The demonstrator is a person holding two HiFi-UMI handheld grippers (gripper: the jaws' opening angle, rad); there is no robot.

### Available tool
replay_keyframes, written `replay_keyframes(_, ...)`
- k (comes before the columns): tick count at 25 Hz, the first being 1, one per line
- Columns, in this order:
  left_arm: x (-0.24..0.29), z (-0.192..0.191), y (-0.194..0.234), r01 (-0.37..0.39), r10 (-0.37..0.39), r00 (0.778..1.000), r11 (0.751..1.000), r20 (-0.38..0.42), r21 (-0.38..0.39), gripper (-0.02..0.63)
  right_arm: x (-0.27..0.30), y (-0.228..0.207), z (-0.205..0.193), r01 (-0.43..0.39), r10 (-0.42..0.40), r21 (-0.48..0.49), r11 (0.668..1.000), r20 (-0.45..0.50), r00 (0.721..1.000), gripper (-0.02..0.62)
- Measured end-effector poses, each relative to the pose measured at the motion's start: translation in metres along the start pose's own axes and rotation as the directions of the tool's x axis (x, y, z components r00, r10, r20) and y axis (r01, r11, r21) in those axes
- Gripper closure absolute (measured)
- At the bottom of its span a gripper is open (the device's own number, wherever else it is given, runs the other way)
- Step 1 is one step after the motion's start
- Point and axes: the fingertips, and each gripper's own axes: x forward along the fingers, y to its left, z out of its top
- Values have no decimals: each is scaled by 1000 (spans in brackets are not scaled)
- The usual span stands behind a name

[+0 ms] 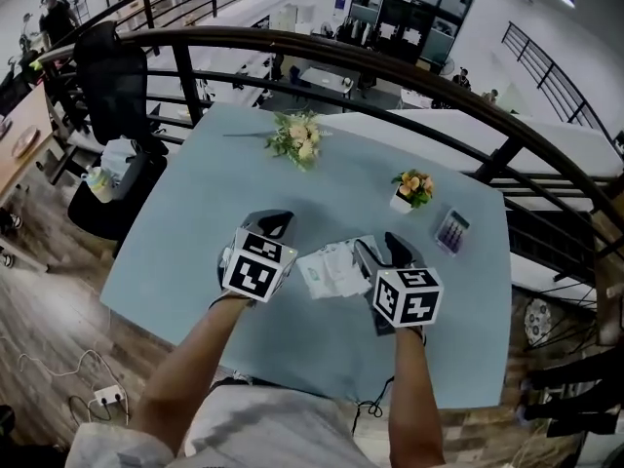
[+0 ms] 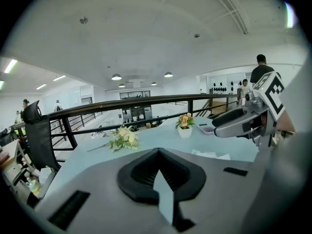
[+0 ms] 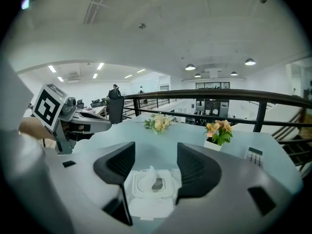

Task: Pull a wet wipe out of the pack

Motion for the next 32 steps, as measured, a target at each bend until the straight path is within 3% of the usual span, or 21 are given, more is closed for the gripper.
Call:
replay_keyframes(18,8,-13,-13,-62,61,998,997,-22,-51,614,33,9,-43,-141,136,-34,989,-130,982,331)
replay_keyframes(32,10,-20,-11,-71,70,997,997,-36,-41,614,46,15,-74,-184,167,-51,982,-235,958,343)
